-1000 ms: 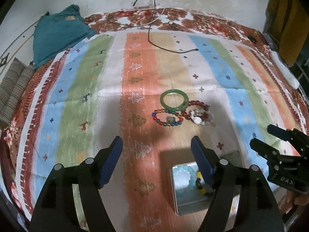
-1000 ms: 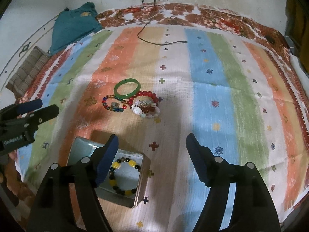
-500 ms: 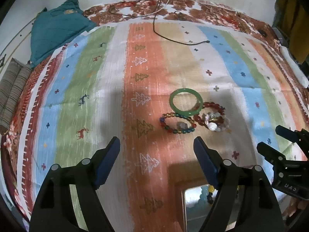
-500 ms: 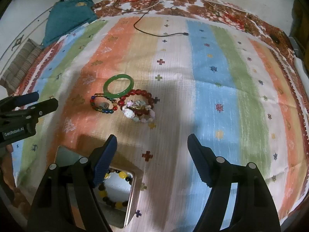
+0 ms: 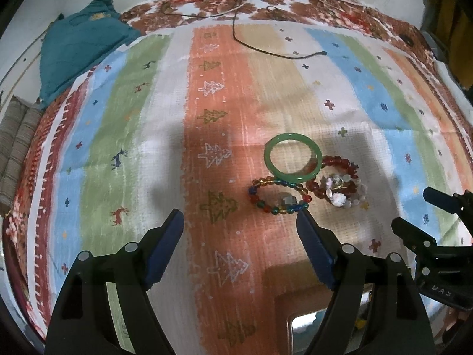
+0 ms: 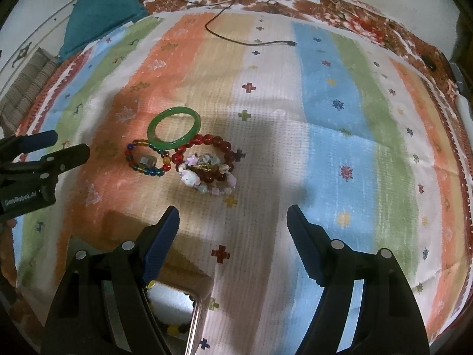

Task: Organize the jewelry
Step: 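Move both open tools back to the remaining bracelets, then grasp the multicolour bead bracelet with the left tool while the right tool grasps the white-bead bracelet, then lift both held bracelets and carry them toward the silver tin, then open the left tool over the tin while the right tool releases the white bracelet, then move both open tools toward the green jade bangle and red bead bracelet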

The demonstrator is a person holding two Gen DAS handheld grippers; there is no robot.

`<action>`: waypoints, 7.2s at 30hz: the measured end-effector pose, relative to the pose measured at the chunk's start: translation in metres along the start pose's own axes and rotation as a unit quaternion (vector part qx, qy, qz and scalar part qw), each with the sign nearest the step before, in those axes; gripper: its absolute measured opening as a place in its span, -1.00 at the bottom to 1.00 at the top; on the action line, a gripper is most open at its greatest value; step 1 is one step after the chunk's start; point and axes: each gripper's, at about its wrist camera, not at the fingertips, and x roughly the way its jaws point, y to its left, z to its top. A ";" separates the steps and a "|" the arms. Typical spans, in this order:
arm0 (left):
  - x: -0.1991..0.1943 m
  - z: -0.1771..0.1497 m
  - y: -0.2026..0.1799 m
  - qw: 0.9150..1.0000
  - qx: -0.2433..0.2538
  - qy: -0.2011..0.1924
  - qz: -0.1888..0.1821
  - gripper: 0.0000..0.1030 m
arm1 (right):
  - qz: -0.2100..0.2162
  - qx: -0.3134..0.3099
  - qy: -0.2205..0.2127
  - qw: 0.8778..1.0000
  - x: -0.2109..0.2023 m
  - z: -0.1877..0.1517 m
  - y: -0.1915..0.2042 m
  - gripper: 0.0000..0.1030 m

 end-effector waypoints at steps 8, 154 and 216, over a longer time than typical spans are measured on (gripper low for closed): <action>0.022 0.006 0.001 1.000 -0.002 0.021 -0.002 0.51 | 0.000 0.003 0.017 1.000 0.015 0.005 -0.003 0.46; -0.117 -0.063 -0.036 0.989 0.025 -0.111 -0.095 -0.82 | 0.052 -0.038 -0.123 0.990 -0.099 -0.052 0.037 -0.80; -0.113 -0.077 -0.022 0.992 0.000 -0.101 -0.072 -0.05 | 0.033 0.006 -0.093 0.995 -0.092 -0.063 0.024 -0.07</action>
